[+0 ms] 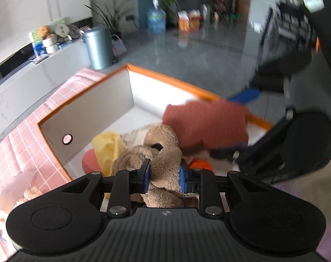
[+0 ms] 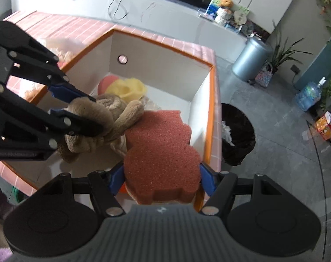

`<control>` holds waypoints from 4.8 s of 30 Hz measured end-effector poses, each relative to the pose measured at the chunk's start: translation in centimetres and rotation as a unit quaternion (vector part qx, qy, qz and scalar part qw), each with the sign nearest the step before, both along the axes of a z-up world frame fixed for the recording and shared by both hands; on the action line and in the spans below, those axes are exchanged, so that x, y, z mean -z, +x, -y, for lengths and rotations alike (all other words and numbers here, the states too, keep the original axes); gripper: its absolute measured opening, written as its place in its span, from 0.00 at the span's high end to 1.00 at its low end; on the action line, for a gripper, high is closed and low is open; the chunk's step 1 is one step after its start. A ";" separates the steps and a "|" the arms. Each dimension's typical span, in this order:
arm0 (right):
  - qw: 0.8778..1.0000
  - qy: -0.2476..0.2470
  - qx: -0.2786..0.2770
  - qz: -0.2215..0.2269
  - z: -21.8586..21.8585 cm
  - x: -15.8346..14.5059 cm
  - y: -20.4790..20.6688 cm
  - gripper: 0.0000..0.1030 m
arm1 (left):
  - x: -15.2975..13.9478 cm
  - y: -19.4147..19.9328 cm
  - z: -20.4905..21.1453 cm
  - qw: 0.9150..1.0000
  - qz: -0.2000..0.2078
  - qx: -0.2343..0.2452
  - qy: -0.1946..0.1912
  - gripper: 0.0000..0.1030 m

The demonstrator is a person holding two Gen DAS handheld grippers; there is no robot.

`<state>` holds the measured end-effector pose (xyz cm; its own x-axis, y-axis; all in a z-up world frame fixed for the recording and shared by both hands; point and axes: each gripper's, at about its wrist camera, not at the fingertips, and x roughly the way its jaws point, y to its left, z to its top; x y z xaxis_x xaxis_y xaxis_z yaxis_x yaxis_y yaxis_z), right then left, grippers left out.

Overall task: Organize soft objects
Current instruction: 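Carry the plush toy and red sponge over the box with both tools, then open the left tool to drop the plush toy while the right tool releases the sponge, then move both open tools from the box back over the white fabric, then grasp the white fabric with the left tool while the right tool grasps the pink crocheted item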

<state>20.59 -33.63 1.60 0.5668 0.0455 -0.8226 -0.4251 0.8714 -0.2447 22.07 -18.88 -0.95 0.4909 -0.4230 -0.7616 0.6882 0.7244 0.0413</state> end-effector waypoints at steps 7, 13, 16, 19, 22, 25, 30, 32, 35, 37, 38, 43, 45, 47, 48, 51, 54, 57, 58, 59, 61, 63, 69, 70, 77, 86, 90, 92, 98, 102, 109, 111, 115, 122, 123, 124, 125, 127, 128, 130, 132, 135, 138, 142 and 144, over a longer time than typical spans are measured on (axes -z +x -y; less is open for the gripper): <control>1.000 -0.001 0.010 0.020 0.2 -0.7 0.0 0.33 | 1.5 -0.2 -0.6 0.998 -0.044 0.019 0.030 0.71; 1.000 0.011 0.003 0.027 -0.6 -1.2 0.5 0.32 | 1.5 0.5 -1.4 0.996 -0.085 0.018 -0.011 0.53; 0.999 0.015 0.009 0.028 -0.8 -1.0 1.0 0.32 | 0.8 1.1 -2.5 0.995 -0.089 -0.007 -0.049 0.32; 0.999 0.030 0.025 0.023 -0.7 -0.9 1.8 0.32 | -0.4 1.2 -3.9 0.994 -0.077 -0.034 -0.073 0.32; 0.998 0.038 0.033 0.030 -1.0 -0.9 2.5 0.32 | -1.8 1.4 -5.5 0.990 -0.050 -0.078 -0.104 0.32; 0.997 0.050 0.056 0.036 -1.7 -0.5 3.6 0.31 | -2.1 1.4 -6.1 0.987 -0.012 -0.118 -0.108 0.32; 0.994 0.054 0.082 0.046 -3.5 1.0 5.7 0.31 | -1.8 1.4 -5.5 0.985 0.014 -0.151 -0.089 0.34; 0.995 0.047 0.079 0.047 -4.1 1.6 6.6 0.31 | -1.7 1.8 -5.8 0.983 0.010 -0.158 -0.095 0.36; 0.995 0.032 0.084 0.047 -4.6 2.4 8.2 0.31 | -1.9 2.9 -5.9 0.981 0.012 -0.164 -0.099 0.36; 0.995 0.025 0.086 0.044 -4.8 2.9 9.1 0.31 | -1.7 3.7 -5.5 0.981 0.013 -0.167 -0.102 0.36; 0.995 0.024 0.087 0.041 -4.8 3.1 9.5 0.31 | -1.6 4.1 -5.5 0.980 0.015 -0.170 -0.103 0.36; 0.995 0.004 0.095 0.027 -4.9 4.2 10.5 0.30 | -1.0 4.4 -5.1 0.979 0.013 -0.175 -0.103 0.36; 0.996 -0.004 0.092 0.018 -4.8 4.6 10.6 0.29 | -0.7 4.7 -5.0 0.979 0.010 -0.175 -0.104 0.36; 0.996 -0.002 0.091 0.017 -4.7 4.5 10.6 0.27 | -0.5 4.8 -5.0 0.978 0.007 -0.177 -0.106 0.36; 0.996 -0.006 0.089 0.017 -4.6 4.4 10.5 0.27 | -0.4 4.8 -5.1 0.978 0.006 -0.178 -0.108 0.36; 0.996 -0.019 0.085 0.009 -4.7 4.3 10.2 0.19 | -0.4 4.7 -5.3 0.978 0.005 -0.175 -0.115 0.36; 0.997 -0.025 0.078 0.011 -4.6 3.8 9.5 0.12 | -0.7 4.2 -5.5 0.977 0.008 -0.175 -0.124 0.36; 0.996 -0.035 0.075 0.019 -4.5 3.1 8.5 0.10 | -1.1 3.7 -6.0 0.974 0.011 -0.178 -0.138 0.36; 0.996 -0.035 0.075 0.022 -4.4 2.8 8.2 0.09 | -1.3 3.5 -6.2 0.973 0.012 -0.179 -0.143 0.36; 0.996 -0.035 0.077 0.026 -4.3 2.4 7.8 0.09 | -1.4 3.2 -6.4 0.972 0.014 -0.181 -0.148 0.36; 0.996 -0.032 0.078 0.035 -4.0 1.6 6.9 0.08 | -1.7 2.5 -6.9 0.970 0.017 -0.184 -0.158 0.35; 0.994 -0.038 0.087 0.052 -3.8 1.0 5.7 0.07 | -2.0 1.7 -7.4 0.967 0.020 -0.189 -0.169 0.35; 0.987 -0.018 0.121 0.104 -3.2 -0.7 2.2 0.07 | -2.6 -1.0 -8.9 0.960 0.033 -0.203 -0.189 0.34; 0.984 -0.011 0.131 0.118 -3.2 -0.9 1.5 0.07 | -2.5 -1.4 -9.1 0.959 0.035 -0.208 -0.192 0.34; 0.957 0.069 0.158 0.235 -5.3 -2.3 -4.4 0.06 | -2.0 -4.9 -11.0 0.945 0.060 -0.239 -0.213 0.34; 0.943 0.127 0.119 0.283 -10.0 -0.8 -8.5 0.07 | -0.9 -8.7 -14.8 0.923 0.099 -0.301 -0.217 0.36; 0.944 0.128 0.084 0.291 -12.4 -0.6 -9.2 0.07 | -0.6 -9.4 -16.8 0.912 0.095 -0.333 -0.221 0.36; 0.946 0.129 0.064 0.289 -13.6 -0.4 -9.3 0.07 | -0.5 -9.8 -17.7 0.905 0.096 -0.352 -0.218 0.37; 0.950 0.158 0.029 0.267 -16.6 -0.1 -9.1 0.07 | 0.6 -10.5 -20.6 0.888 0.086 -0.397 -0.217 0.41; 0.957 0.154 0.006 0.247 -18.4 0.8 -9.1 0.13 | 1.5 -10.9 -22.4 0.881 0.078 -0.415 -0.213 0.45; 0.967 0.131 -0.017 0.220 -21.3 2.6 -8.4 0.25 | 2.2 -10.8 -23.3 0.881 0.072 -0.421 -0.202 0.52; 0.969 0.130 -0.021 0.207 -21.7 3.0 -7.8 0.28 | 2.4 -10.8 -23.2 0.884 0.072 -0.419 -0.197 0.54; 0.974 0.126 -0.023 0.185 -22.3 3.8 -6.3 0.39 | 3.0 -10.3 -23.5 0.883 0.063 -0.422 -0.197 0.58; 0.978 0.125 -0.022 0.164 -23.2 4.8 -4.3 0.47 | 3.6 -9.3 -24.2 0.880 0.049 -0.430 -0.194 0.63; 0.979 0.123 -0.023 0.162 -23.3 4.9 -4.1 0.47 | 3.7 -9.2 -24.2 0.881 0.047 -0.430 -0.195 0.63; 0.979 0.122 -0.023 0.160 -23.4 5.0 -3.8 0.48 | 3.7 -9.0 -24.3 0.881 0.045 -0.429 -0.196 0.64; 0.980 0.121 -0.024 0.157 -23.4 5.1 -3.6 0.50 | 3.8 -8.8 -24.4 0.881 0.043 -0.428 -0.196 0.64; 0.981 0.117 -0.024 0.153 -23.5 5.2 -3.0 0.53 | 3.8 -8.4 -24.5 0.882 0.040 -0.425 -0.199 0.65; 0.981 0.116 -0.023 0.151 -23.5 5.2 -2.6 0.53 | 3.8 -8.2 -24.5 0.883 0.039 -0.423 -0.200 0.65; 0.982 0.116 -0.019 0.150 -23.4 5.2 -1.9 0.53 | 3.8 -7.8 -24.6 0.883 0.037 -0.423 -0.202 0.65; 0.982 0.117 -0.012 0.151 -23.4 5.0 -1.2 0.53 | 4.0 -7.3 -24.7 0.882 0.033 -0.423 -0.204 0.65; 0.982 0.120 -0.002 0.146 -23.6 5.1 0.1 0.51 | 4.3 -6.5 -24.8 0.881 0.028 -0.425 -0.207 0.65; 0.984 0.119 0.005 0.131 -24.0 5.8 1.2 0.50 | 4.7 -5.8 -24.8 0.881 0.022 -0.426 -0.206 0.65; 0.987 0.119 0.010 0.109 -24.4 7.1 2.2 0.50 | 5.3 -5.1 -25.1 0.880 0.011 -0.429 -0.204 0.65; 0.988 0.118 0.010 0.102 -24.5 7.6 2.5 0.50 | 5.6 -4.8 -25.1 0.881 0.007 -0.428 -0.203 0.65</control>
